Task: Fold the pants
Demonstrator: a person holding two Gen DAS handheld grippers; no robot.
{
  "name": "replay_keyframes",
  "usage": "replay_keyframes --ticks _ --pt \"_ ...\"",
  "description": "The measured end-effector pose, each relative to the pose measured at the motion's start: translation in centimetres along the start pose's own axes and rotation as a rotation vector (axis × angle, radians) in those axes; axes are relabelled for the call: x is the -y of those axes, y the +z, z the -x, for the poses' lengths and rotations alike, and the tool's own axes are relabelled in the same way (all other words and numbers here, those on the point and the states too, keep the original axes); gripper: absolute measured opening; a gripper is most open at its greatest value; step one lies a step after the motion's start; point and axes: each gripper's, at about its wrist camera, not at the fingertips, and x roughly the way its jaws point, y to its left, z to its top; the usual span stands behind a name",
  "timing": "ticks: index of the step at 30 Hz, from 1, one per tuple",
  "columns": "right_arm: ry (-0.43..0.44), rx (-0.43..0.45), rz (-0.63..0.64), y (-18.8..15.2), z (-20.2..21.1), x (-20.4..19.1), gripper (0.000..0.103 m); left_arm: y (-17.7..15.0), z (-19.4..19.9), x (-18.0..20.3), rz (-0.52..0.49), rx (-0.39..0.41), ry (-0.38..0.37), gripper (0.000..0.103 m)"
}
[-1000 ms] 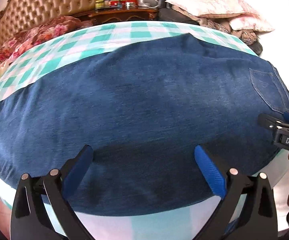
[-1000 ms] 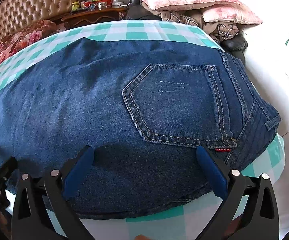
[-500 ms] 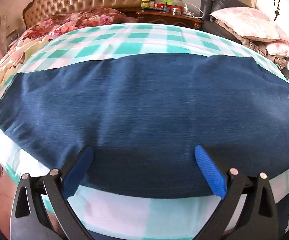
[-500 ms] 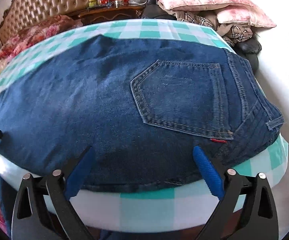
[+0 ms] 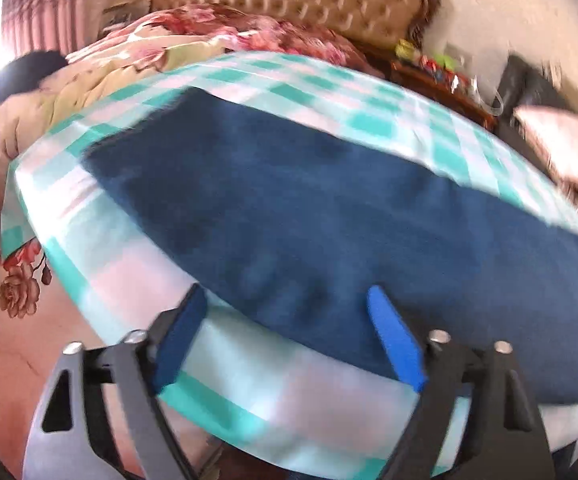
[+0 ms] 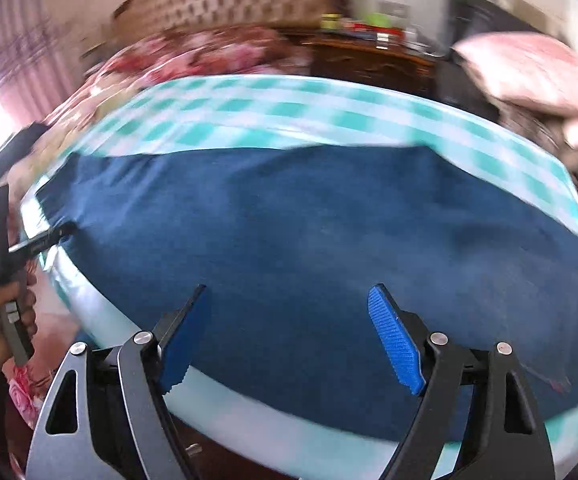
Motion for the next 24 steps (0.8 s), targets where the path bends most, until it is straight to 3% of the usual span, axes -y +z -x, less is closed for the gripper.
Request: replay_keyframes --ticks 3,4,5,6,7,12,17,19,20,24 --pt "0.017 -0.031 0.083 2.3 -2.9 -4.1 0.071 1.5 0.6 -3.4 0.061 0.026 0.089 0.071" --pt "0.022 -0.049 0.104 3.2 -4.2 -5.3 0.068 1.9 0.8 -4.8 0.103 0.038 0.079 0.071" --pt "0.022 -0.066 0.117 4.0 -5.3 -6.1 0.066 2.3 1.0 -6.7 0.168 0.045 0.077 0.064" --pt "0.029 -0.074 0.125 4.6 -6.2 -6.9 0.064 2.5 1.1 -8.0 0.205 0.046 0.078 0.049" --pt "0.044 -0.078 0.141 5.6 -7.3 -8.0 0.061 2.6 1.3 -9.0 0.232 0.050 0.072 0.044" --pt "0.061 -0.105 0.154 8.7 -11.6 -10.8 0.039 3.7 1.8 -12.4 0.312 0.075 0.019 0.041" --pt "0.027 -0.101 0.203 11.0 -14.6 -12.5 0.034 6.2 0.8 -13.8 0.315 0.076 0.026 0.041" --pt "0.005 -0.116 0.216 11.4 -15.9 -12.5 0.031 7.5 -0.3 -13.6 0.265 0.052 0.025 0.032" --pt "0.005 -0.113 0.219 11.5 -16.3 -12.5 0.030 7.9 -0.9 -13.5 0.243 0.038 0.028 0.019" --pt "-0.044 -0.096 0.247 12.2 -16.7 -12.7 0.020 9.0 -1.7 -12.8 0.171 0.015 0.067 0.012"
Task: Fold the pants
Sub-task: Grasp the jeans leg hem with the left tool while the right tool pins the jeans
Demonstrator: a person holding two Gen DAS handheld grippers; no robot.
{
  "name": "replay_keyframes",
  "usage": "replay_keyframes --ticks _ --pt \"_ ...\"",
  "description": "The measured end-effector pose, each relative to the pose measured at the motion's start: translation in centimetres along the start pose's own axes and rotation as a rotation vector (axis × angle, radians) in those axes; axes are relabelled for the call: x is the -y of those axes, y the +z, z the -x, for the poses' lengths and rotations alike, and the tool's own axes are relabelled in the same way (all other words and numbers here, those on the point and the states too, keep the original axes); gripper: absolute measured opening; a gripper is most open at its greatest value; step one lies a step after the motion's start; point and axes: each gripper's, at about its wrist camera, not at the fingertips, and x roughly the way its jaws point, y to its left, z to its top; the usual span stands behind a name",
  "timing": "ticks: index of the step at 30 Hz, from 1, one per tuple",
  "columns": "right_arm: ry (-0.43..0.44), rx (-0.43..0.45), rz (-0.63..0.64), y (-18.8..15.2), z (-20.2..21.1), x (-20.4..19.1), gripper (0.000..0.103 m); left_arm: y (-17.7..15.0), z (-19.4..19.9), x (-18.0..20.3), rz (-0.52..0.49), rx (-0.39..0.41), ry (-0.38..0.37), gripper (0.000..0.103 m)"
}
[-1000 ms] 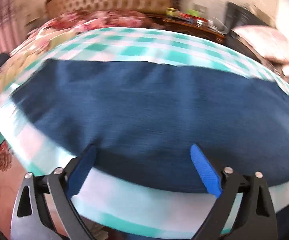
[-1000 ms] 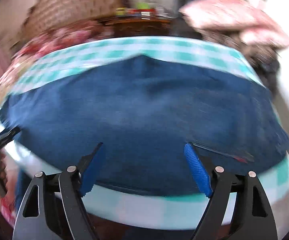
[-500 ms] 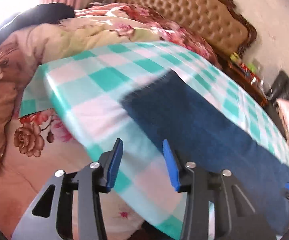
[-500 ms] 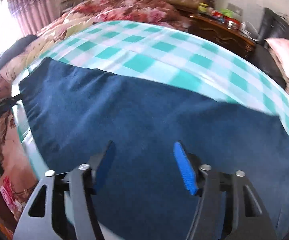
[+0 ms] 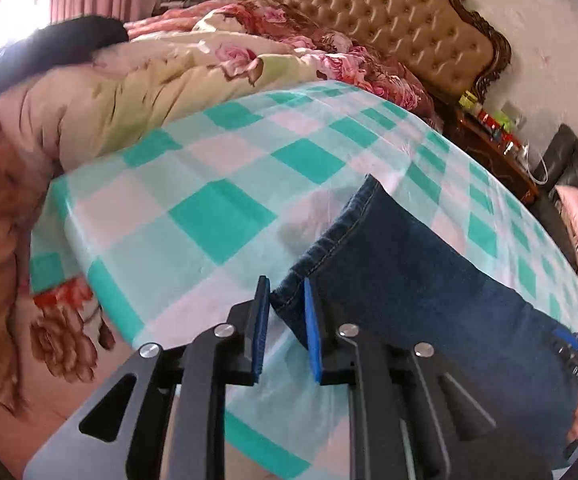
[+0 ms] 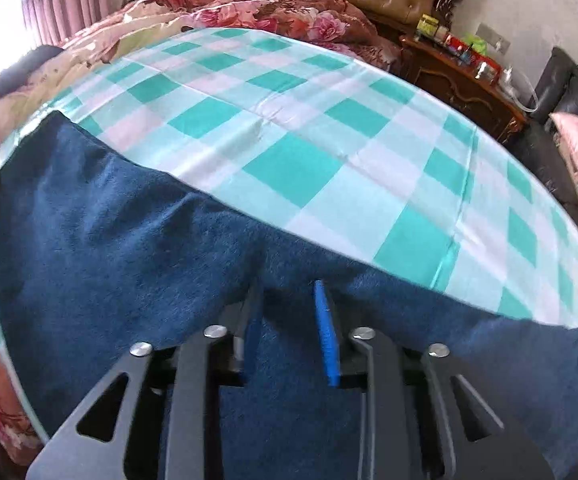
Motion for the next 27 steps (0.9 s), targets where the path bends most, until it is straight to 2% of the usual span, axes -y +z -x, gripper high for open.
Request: replay_keyframes --ticks 2,4,5,7,9,11,12,13,14,15,17,19,20,21,22,23,24,25,26,27 --pt "0.008 0.001 -0.013 0.3 -0.2 0.2 0.020 0.4 0.4 0.1 -0.013 0.022 0.000 0.015" --pt "0.001 0.002 -0.003 0.2 -0.3 0.1 0.020 0.8 1.2 0.5 -0.032 0.043 0.032 0.044" --pt "-0.003 0.008 0.001 0.2 -0.3 0.0 0.020 1.1 1.7 1.0 -0.052 0.067 0.036 0.053" --pt "-0.012 0.022 0.007 0.0 -0.2 -0.1 0.020 2.5 1.6 2.8 -0.136 0.083 0.038 0.052" --pt "-0.014 0.023 0.000 0.0 -0.2 -0.1 0.020 3.7 0.7 4.5 -0.202 0.067 0.047 0.052" --pt "-0.018 0.031 -0.007 0.0 -0.2 -0.1 0.020 5.1 -1.6 6.5 -0.293 0.009 0.062 0.053" --pt "-0.026 0.036 -0.008 -0.1 -0.2 -0.1 0.021 5.6 -3.1 7.3 -0.331 -0.034 0.078 0.052" --pt "-0.033 0.041 -0.009 -0.2 -0.1 -0.2 0.021 5.8 -3.9 7.6 -0.346 -0.057 0.083 0.047" --pt "-0.038 0.048 -0.010 -0.3 -0.1 -0.2 0.021 6.0 -5.3 8.0 -0.367 -0.107 0.079 0.017" --pt "-0.042 0.054 -0.012 -0.4 -0.1 -0.3 0.021 6.0 -6.5 8.1 -0.384 -0.156 0.082 0.013" --pt "-0.051 0.062 -0.015 -0.5 0.0 -0.4 0.023 6.3 -7.7 8.3 -0.408 -0.184 0.086 0.013" --pt "-0.059 0.068 -0.013 -0.6 0.0 -0.5 0.024 7.0 -7.7 8.2 -0.397 -0.176 0.097 0.012" --pt "-0.063 0.070 -0.013 -0.6 0.0 -0.5 0.025 7.2 -7.5 7.9 -0.384 -0.159 0.108 0.002" --pt "-0.064 0.072 -0.014 -0.6 0.0 -0.5 0.025 7.5 -7.2 7.6 -0.365 -0.140 0.129 0.001" --pt "-0.065 0.072 -0.016 -0.6 0.0 -0.5 0.025 7.7 -6.6 7.1 -0.319 -0.123 0.134 0.003" --pt "-0.064 0.072 -0.016 -0.6 0.0 -0.5 0.025 7.6 -6.0 6.8 -0.279 -0.111 0.111 0.013" --pt "-0.063 0.073 -0.016 -0.6 0.0 -0.5 0.025 7.5 -5.2 6.5 -0.245 -0.098 0.074 0.030" --pt "-0.060 0.076 -0.019 -0.7 0.0 -0.5 0.025 7.2 -4.3 6.2 -0.219 -0.077 0.045 0.038" --pt "-0.061 0.079 -0.019 -0.7 0.0 -0.5 0.025 6.3 -3.1 5.9 -0.196 -0.049 0.045 0.044" --pt "-0.062 0.080 -0.018 -0.7 0.0 -0.6 0.025 5.8 -2.5 5.6 -0.180 -0.038 0.054 0.045"
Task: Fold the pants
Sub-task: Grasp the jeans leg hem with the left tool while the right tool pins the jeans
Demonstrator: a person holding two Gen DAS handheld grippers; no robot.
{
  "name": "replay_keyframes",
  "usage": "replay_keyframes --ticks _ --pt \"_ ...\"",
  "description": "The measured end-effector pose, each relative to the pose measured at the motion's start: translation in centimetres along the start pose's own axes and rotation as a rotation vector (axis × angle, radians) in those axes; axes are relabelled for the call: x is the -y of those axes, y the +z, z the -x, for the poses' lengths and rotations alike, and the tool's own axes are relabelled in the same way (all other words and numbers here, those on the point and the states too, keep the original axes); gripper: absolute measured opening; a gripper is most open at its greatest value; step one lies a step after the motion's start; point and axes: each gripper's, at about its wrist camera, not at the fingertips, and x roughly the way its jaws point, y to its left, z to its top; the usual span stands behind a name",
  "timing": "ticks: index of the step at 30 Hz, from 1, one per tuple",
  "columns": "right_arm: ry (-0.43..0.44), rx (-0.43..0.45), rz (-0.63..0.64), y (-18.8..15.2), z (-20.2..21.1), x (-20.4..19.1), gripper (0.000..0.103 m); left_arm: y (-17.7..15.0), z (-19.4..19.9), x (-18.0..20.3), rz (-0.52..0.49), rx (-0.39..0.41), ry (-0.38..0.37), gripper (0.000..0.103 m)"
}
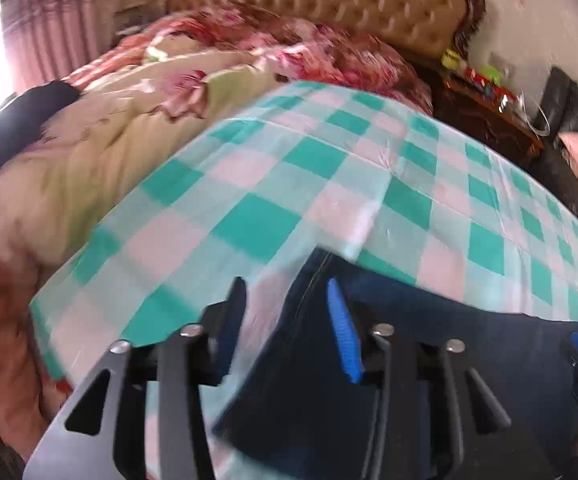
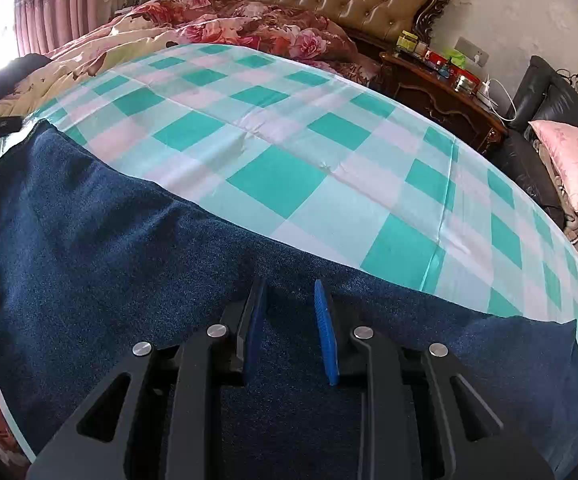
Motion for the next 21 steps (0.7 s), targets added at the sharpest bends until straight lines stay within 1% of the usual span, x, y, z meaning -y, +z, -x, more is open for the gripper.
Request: replay_keyframes --ticks 1,2,3,5,6,8,10,11,13,14,15,17,19,20,21 --pt "-0.001 0.002 0.001 0.0 0.0 0.0 0.025 -1.2 0.8 -0.8 0.047 0.007 0.012 0.047" --pt "0.001 0.004 0.000 0.0 0.0 0.0 0.025 -2.2 1.2 -1.8 0.096 0.011 0.012 0.053" --pt "0.003 0.004 0.000 -0.1 0.0 0.0 0.025 -2.8 1.4 -2.4 0.127 0.014 0.011 0.053" --pt "0.008 0.004 -0.002 -0.1 0.0 0.1 0.025 -5.1 2.1 -4.4 0.205 0.023 -0.002 0.053" --pt "0.010 0.004 -0.004 -0.1 0.0 0.2 0.025 -5.9 2.3 -5.0 0.222 0.024 -0.011 0.053" --pt "0.009 0.005 -0.003 -0.1 0.0 0.2 0.025 -7.3 2.3 -5.9 0.245 0.020 -0.053 0.052" --pt "0.008 0.006 -0.003 -0.1 0.0 0.2 0.025 -8.4 2.3 -6.3 0.239 0.039 -0.087 0.052" --pt "0.007 0.007 -0.002 -0.1 0.0 0.2 0.025 -8.6 2.2 -6.2 0.227 0.046 -0.090 0.050" --pt "0.007 0.007 -0.003 -0.1 0.0 0.2 0.025 -8.7 2.3 -6.2 0.205 0.059 -0.119 0.043" --pt "0.007 0.006 -0.003 -0.1 0.0 0.2 0.025 -8.7 2.3 -6.1 0.197 0.063 -0.152 0.034" --pt "0.007 0.006 -0.004 -0.1 0.0 0.2 0.025 -8.7 2.2 -5.9 0.186 0.064 -0.171 0.030" --pt "0.007 0.006 -0.005 -0.1 0.0 0.1 0.026 -8.7 1.8 -5.5 0.148 0.070 -0.182 0.030" --pt "0.005 0.006 -0.003 -0.1 0.0 0.1 0.026 -8.7 1.4 -5.6 0.155 0.073 -0.207 0.030" --pt "0.005 0.005 -0.003 -0.1 0.0 0.1 0.026 -8.6 1.2 -5.8 0.167 0.073 -0.222 0.029" --pt "0.004 0.003 -0.004 -0.1 0.0 0.1 0.026 -8.4 1.0 -5.9 0.166 0.070 -0.232 0.025"
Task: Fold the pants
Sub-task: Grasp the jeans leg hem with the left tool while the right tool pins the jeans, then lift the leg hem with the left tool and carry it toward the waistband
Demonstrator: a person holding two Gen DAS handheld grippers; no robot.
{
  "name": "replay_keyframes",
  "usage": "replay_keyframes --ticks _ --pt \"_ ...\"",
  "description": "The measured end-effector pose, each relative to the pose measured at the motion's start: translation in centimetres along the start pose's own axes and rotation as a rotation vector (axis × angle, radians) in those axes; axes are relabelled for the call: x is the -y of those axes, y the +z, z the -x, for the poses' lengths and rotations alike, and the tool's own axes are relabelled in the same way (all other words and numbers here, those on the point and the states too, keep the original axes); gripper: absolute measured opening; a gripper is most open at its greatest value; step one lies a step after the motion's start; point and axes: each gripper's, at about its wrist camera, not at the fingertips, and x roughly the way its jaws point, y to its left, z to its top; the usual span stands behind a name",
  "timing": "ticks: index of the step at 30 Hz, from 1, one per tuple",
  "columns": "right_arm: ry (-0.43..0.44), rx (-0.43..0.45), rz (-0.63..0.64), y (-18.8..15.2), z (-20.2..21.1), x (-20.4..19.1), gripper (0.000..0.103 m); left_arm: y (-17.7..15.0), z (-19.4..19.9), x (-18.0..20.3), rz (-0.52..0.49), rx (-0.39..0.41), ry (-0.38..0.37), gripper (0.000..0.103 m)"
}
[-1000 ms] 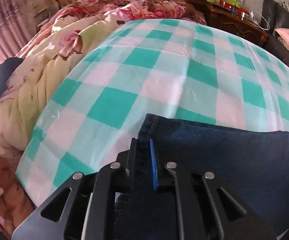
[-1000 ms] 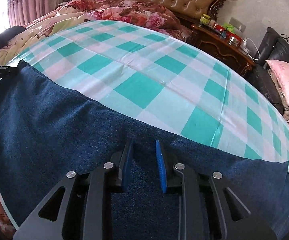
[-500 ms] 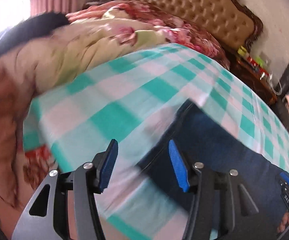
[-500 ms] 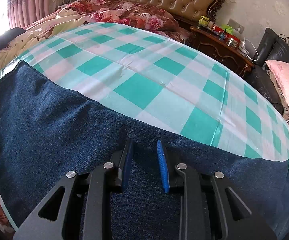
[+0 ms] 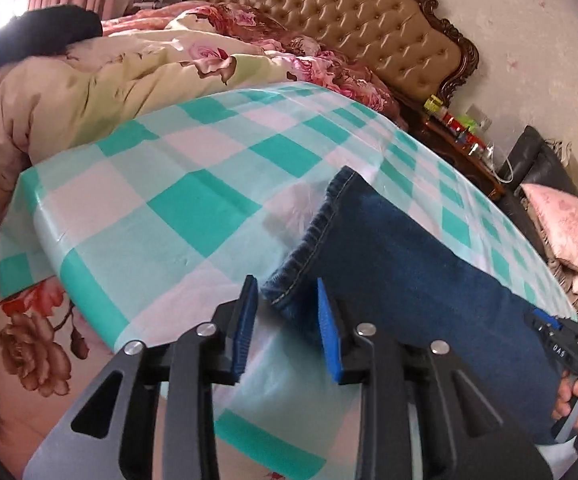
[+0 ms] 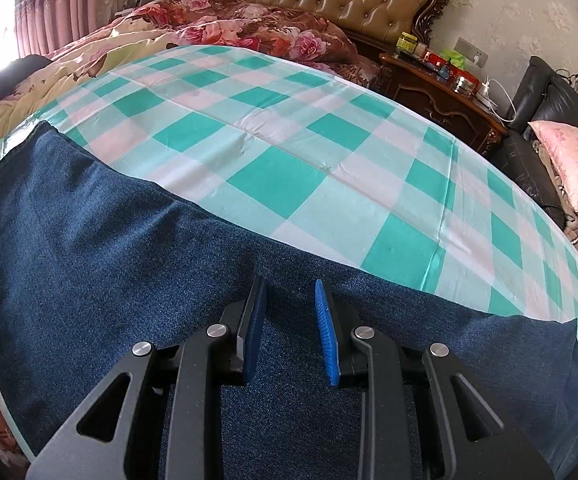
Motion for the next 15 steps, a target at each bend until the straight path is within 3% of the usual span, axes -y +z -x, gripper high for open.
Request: replay_keyframes --ticks 7,11,15 --pt "-0.004 -0.004 0.000 0.7 1.0 -0.7 0.025 0.5 0.3 0.4 -0.019 0.002 -0.015 0.022" --pt "0.069 0.037 0.063 1.2 3.3 -3.7 0.023 0.9 0.8 0.9 -0.037 0.017 -0.019 0.021" --pt "0.096 -0.001 0.118 1.1 2.9 -6.6 0.021 1.6 1.4 1.3 -0.037 0.029 -0.047 0.018"
